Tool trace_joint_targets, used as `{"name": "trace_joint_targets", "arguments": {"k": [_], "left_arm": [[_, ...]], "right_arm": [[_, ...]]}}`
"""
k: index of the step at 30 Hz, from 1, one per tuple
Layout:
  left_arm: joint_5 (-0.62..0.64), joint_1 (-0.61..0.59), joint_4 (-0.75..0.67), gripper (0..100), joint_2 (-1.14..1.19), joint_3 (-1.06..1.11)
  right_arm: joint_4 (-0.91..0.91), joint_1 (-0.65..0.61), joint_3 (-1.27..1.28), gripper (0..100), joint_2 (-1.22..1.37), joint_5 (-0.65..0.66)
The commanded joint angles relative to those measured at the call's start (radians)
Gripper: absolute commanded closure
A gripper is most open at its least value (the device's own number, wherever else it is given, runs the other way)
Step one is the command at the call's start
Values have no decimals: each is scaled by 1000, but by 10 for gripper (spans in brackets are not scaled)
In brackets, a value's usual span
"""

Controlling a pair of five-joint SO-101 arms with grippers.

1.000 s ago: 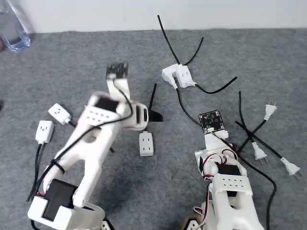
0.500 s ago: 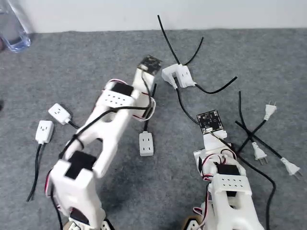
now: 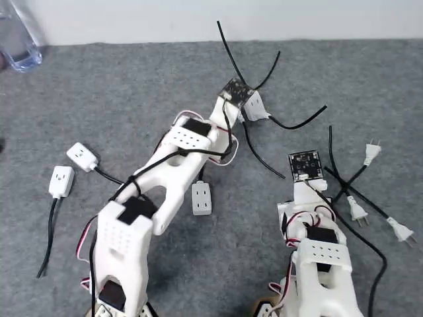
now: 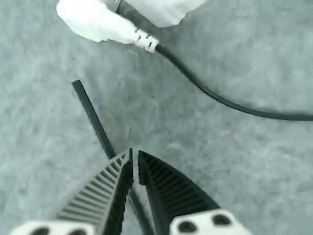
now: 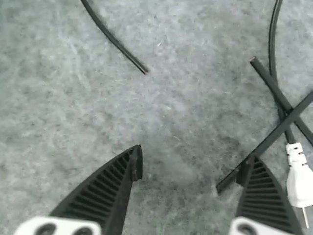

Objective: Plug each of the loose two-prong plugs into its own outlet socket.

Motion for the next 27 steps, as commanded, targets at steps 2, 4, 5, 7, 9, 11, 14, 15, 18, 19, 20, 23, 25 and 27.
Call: {"name": "trace_joint_targets", "arguments": {"k": [2, 4, 5, 7, 9, 11, 14, 15, 18, 19, 20, 23, 25, 27], "left_arm": [[12, -15, -15, 987, 43, -81], [9, -26, 44, 987, 54, -124], [9, -32, 77, 987, 63, -140], [8, -54, 153, 987, 84, -179], [8, -75, 272, 987, 118, -229], [0, -100, 402, 987, 164, -297], [-94, -138, 569, 987, 253, -421], [-120, -152, 617, 987, 284, -472], [-153, -186, 776, 987, 368, -628], [-155, -196, 832, 987, 394, -680], [-150, -209, 853, 987, 414, -719], [-149, -259, 845, 987, 443, -740], [-155, -285, 847, 987, 437, -728], [-157, -308, 847, 987, 428, -710]], "right_arm": [[-19, 7, -43, 693, -18, -12], [-19, 4, -43, 693, -18, -12], [-19, 4, -43, 693, -18, -12], [-19, 4, -43, 693, -18, -12], [-18, 4, -43, 693, -18, -12], [-15, 2, -43, 693, -19, -12], [-12, 2, -43, 693, -19, -12], [-12, 1, -43, 693, -19, -12], [-13, 1, -41, 693, -19, -12], [-13, -1, -41, 693, -19, -12], [-13, -5, -41, 693, -19, -12], [-15, -22, -38, 693, -19, -12], [-15, -22, -38, 693, -19, -12], [-15, -24, -38, 693, -19, -12]]}}
